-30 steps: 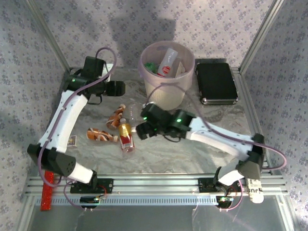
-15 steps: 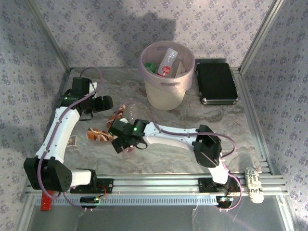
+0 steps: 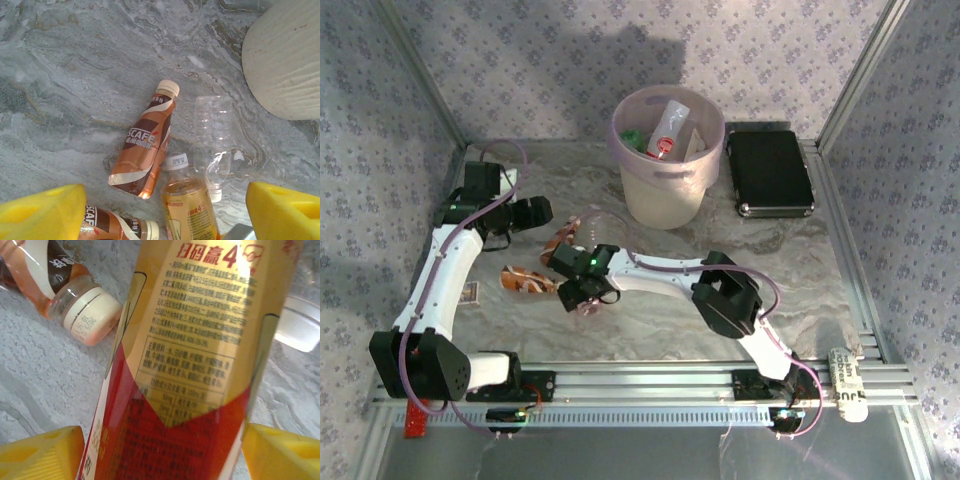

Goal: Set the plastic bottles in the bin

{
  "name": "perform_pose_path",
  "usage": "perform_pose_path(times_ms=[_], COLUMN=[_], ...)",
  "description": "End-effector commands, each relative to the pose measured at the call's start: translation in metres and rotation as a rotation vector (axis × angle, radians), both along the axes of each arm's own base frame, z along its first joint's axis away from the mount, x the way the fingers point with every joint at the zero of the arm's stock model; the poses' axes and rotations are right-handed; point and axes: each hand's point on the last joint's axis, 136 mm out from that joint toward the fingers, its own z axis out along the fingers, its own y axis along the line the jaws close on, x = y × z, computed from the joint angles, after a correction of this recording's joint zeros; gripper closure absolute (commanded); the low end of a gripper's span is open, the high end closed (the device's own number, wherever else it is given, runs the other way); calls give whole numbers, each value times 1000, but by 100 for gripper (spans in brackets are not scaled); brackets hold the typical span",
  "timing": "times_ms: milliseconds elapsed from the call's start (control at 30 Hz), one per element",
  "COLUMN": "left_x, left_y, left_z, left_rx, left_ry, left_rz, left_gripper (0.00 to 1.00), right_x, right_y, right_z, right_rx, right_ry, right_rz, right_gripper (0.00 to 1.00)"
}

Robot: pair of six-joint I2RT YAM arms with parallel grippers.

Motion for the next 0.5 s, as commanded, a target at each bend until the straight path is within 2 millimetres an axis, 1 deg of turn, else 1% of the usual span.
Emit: perform_pose_path(times_ms=[0,100,133,200,267,367,467], left_x=[1,2,2,2,3,3,4], left_y=[-1,-2,-2,-3,-3,-1,1], left_z=[6,6,6,4,4,2,-1], left_rx=[-13,-17,-19,-21,-20,-14,-6], left_ry=[-29,-31,-31,-27,-26,-25,-19], left_rz=[-10,-10,-10,-10,-11,-3,4], left_gripper=[16,16,16,16,16,16,16], right_x=[2,2,2,2,2,2,2], right_y=[5,3,3,2,3,0,-6], right_z=[-10,-16,-16,-10,0,21,50], right_rx=[0,-12,-14,-10,0,17,41], right_ry=[26,35,33,20,1,-25,-59], right_rz=[-6,-7,-5,-1,8,26,43], right_gripper=[19,20,23,29,31,35,38])
